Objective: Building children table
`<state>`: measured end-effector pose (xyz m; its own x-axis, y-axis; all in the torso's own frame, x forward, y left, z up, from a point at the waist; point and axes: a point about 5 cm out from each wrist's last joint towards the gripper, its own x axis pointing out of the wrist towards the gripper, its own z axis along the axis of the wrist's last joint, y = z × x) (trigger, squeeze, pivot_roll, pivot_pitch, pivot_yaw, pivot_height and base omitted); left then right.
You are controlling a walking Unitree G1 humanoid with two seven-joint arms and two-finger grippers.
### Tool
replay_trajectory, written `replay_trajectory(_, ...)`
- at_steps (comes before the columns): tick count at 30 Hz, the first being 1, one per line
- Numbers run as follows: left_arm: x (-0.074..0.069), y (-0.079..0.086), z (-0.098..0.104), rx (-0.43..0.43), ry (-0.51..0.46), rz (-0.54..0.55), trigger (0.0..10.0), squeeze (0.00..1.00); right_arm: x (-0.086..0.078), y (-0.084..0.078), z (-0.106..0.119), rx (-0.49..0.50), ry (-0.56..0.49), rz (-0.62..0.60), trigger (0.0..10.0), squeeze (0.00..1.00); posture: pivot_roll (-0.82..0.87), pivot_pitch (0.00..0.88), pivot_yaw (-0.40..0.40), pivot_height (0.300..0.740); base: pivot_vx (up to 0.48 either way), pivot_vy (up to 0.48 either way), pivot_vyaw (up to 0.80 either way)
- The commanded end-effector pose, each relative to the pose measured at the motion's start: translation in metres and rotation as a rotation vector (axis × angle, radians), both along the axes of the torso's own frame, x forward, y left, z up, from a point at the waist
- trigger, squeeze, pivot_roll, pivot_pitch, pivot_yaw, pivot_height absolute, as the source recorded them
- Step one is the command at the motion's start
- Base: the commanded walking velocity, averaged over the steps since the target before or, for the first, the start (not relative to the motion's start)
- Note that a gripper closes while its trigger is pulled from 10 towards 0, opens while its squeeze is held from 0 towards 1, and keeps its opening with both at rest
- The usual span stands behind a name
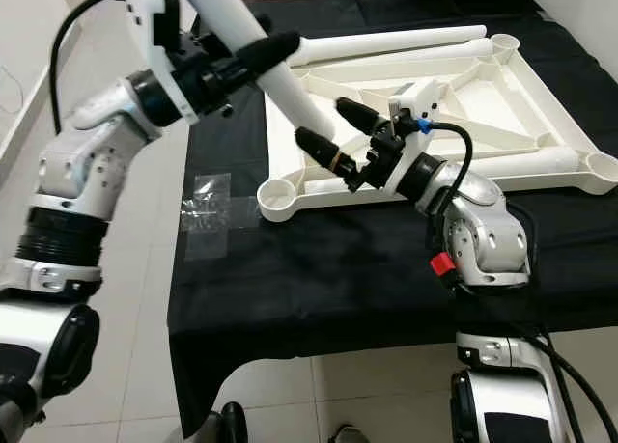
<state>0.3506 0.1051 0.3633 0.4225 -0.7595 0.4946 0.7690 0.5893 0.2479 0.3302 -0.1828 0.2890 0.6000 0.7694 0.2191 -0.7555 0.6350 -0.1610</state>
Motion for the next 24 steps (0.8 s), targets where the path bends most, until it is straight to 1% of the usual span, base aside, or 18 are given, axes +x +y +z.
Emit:
replay_trajectory(1, -0.007, 0.003, 0.007, -0.003, -0.013, -0.059, 10.0, 0.0, -0.002, -0.001, -0.002, -0.008, -0.006, 0.017, 10.0, 0.0, -0.03, 0.231, 0.033, 0.74, 0.0, 0.0, 0.0)
replay_trajectory(2, -0.007, 0.003, 0.007, -0.003, -0.013, -0.059, 10.0, 0.0, -0.002, -0.001, -0.002, -0.008, -0.006, 0.017, 10.0, 0.0, -0.03, 0.231, 0.033, 0.74, 0.0, 0.0, 0.0)
replay_trajectory(4, -0.013, 0.009, 0.011, -0.023, 0.014, -0.133, 10.0, 0.0, -0.002, -0.005, -0.003, -0.022, -0.012, 0.001, 10.0, 0.0, -0.03, 0.228, 0.036, 0.74, 0.0, 0.0, 0.0)
replay_trajectory(6, -0.013, 0.009, 0.011, -0.023, 0.014, -0.133, 10.0, 0.0, -0.002, -0.005, -0.003, -0.022, -0.012, 0.001, 10.0, 0.0, -0.03, 0.228, 0.036, 0.74, 0.0, 0.0, 0.0)
replay_trajectory(7, -0.017, 0.014, 0.013, -0.01, 0.022, -0.183, 10.0, 0.0, -0.002, -0.007, -0.002, -0.024, -0.016, -0.007, 10.0, 0.0, -0.03, 0.224, 0.039, 0.74, 0.0, 0.0, 0.0)
replay_trajectory(8, -0.027, 0.021, 0.012, 0.026, 0.038, -0.295, 10.0, 0.0, -0.002, -0.008, 0.001, -0.014, -0.025, -0.007, 10.0, 0.0, -0.03, 0.221, 0.04, 0.74, 0.0, 0.0, 0.0)
replay_trajectory(9, -0.027, 0.021, 0.012, 0.026, 0.038, -0.295, 10.0, 0.0, -0.002, -0.008, 0.001, -0.014, -0.025, -0.007, 10.0, 0.0, -0.03, 0.221, 0.04, 0.74, 0.0, 0.0, 0.0)
replay_trajectory(11, -0.039, 0.032, 0.011, 0.068, 0.069, -0.434, 10.0, 0.0, -0.007, -0.006, 0.009, 0.029, -0.042, 0.037, 10.0, 0.0, -0.03, 0.22, 0.042, 0.74, 0.0, 0.0, 0.0)
replay_trajectory(12, -0.042, 0.036, 0.011, 0.085, 0.072, -0.462, 10.0, 0.0, -0.01, -0.005, 0.015, 0.053, -0.052, 0.072, 10.0, 0.0, -0.03, 0.219, 0.042, 0.74, 0.0, 0.0, 0.0)
replay_trajectory(13, -0.042, 0.036, 0.011, 0.085, 0.072, -0.462, 10.0, 0.0, -0.01, -0.005, 0.015, 0.053, -0.052, 0.072, 10.0, 0.0, -0.03, 0.219, 0.042, 0.74, 0.0, 0.0, 0.0)
replay_trajectory(14, -0.043, 0.04, 0.011, 0.119, 0.07, -0.458, 10.0, 0.0, -0.015, -0.003, 0.02, 0.054, -0.059, 0.138, 10.0, 0.0, -0.03, 0.218, 0.045, 0.74, 0.0, 0.0, 0.0)
replay_trajectory(16, -0.045, 0.046, 0.011, 0.172, 0.066, -0.442, 10.0, 0.0, -0.025, 0.001, 0.025, 0.011, -0.072, 0.253, 10.0, 0.0, -0.03, 0.218, 0.045, 0.74, 0.0, 0.0, 0.0)
replay_trajectory(19, -0.045, 0.047, 0.011, 0.182, 0.066, -0.438, 10.0, 0.0, -0.028, 0.002, 0.026, -0.003, -0.073, 0.277, 10.0, 0.0, -0.03, 0.218, 0.045, 0.74, 0.0, 0.0, 0.0)
replay_trajectory(20, -0.046, 0.046, 0.011, 0.199, 0.059, -0.441, 10.0, 0.0, -0.031, 0.008, 0.025, -0.022, -0.047, 0.329, 10.0, 0.0, -0.03, 0.217, 0.045, 0.74, 0.0, 0.0, 0.0)
replay_trajectory(21, -0.046, 0.046, 0.011, 0.199, 0.059, -0.441, 10.0, 0.0, -0.031, 0.008, 0.025, -0.022, -0.047, 0.329, 10.0, 0.0, -0.03, 0.217, 0.045, 0.74, 0.0, 0.0, 0.0)
replay_trajectory(22, -0.048, 0.043, 0.009, 0.23, 0.054, -0.448, 10.0, 0.0, -0.034, 0.016, 0.025, -0.052, -0.026, 0.387, 10.0, 0.0, -0.04, 0.213, 0.04, 0.74, 0.0, 0.0, 0.0)
replay_trajectory(23, -0.05, 0.038, 0.006, 0.272, 0.044, -0.451, 10.0, 0.0, -0.037, 0.024, 0.027, -0.056, 0.001, 0.445, 10.0, 0.0, -0.04, 0.211, 0.038, 0.74, 0.0, 0.0, 0.0)
replay_trajectory(24, -0.05, 0.038, 0.006, 0.272, 0.044, -0.451, 10.0, 0.0, -0.037, 0.024, 0.027, -0.056, 0.001, 0.445, 10.0, 0.0, -0.04, 0.211, 0.038, 0.74, 0.0, 0.0, 0.0)
